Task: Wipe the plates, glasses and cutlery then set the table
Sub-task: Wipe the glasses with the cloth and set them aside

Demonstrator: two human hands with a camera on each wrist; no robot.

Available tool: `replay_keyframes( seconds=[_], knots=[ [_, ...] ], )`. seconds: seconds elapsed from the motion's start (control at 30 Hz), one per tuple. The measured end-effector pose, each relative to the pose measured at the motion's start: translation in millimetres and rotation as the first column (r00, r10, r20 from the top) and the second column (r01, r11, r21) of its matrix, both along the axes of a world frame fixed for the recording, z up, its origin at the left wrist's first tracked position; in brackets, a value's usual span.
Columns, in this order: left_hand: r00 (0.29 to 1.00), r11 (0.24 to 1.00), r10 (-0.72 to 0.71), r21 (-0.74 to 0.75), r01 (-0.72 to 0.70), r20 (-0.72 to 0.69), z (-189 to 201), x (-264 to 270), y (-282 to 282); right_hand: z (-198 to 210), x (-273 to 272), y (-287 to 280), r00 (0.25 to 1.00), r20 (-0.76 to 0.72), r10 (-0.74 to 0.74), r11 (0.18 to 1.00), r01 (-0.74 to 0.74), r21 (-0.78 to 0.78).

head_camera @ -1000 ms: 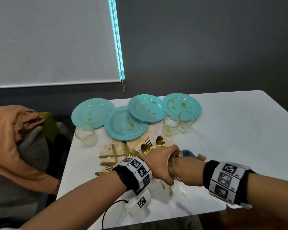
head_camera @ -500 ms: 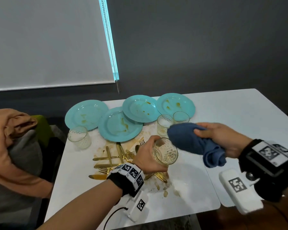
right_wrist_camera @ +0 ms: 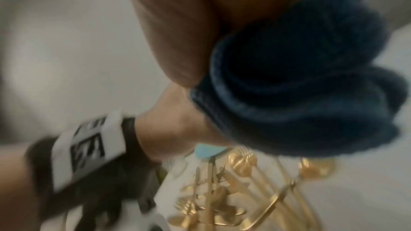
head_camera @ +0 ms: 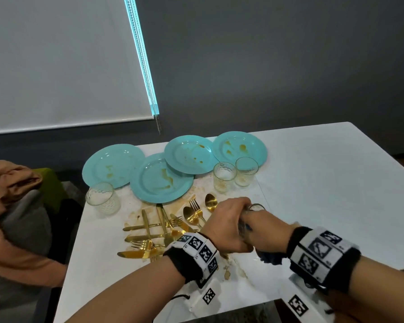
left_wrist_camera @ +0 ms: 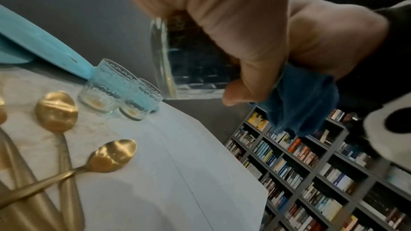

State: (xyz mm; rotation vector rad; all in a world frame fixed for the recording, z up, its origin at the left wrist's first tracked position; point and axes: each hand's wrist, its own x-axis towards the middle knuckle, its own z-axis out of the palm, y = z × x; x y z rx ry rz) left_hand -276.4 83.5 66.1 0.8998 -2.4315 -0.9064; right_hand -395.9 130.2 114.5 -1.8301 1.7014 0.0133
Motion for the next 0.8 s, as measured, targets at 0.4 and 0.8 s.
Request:
replay_keyframes(
  seconds=[0.4,0.8],
  knots=[
    [0.961,0.961,-0.176,0.249,0.121,0.214,-1.3,12.7,-2.9,-10.9,10.9,4.2,0.984,-0.083,0.158,0.954,-0.130,0.269],
    [0.919,0.908,0.395,0.154,-0.388,-0.012,-42.4,91.1,-28.3,-12.8,42.6,-41.7,0.242,0.695,-0.677,0.719,0.419,0.555]
  ],
)
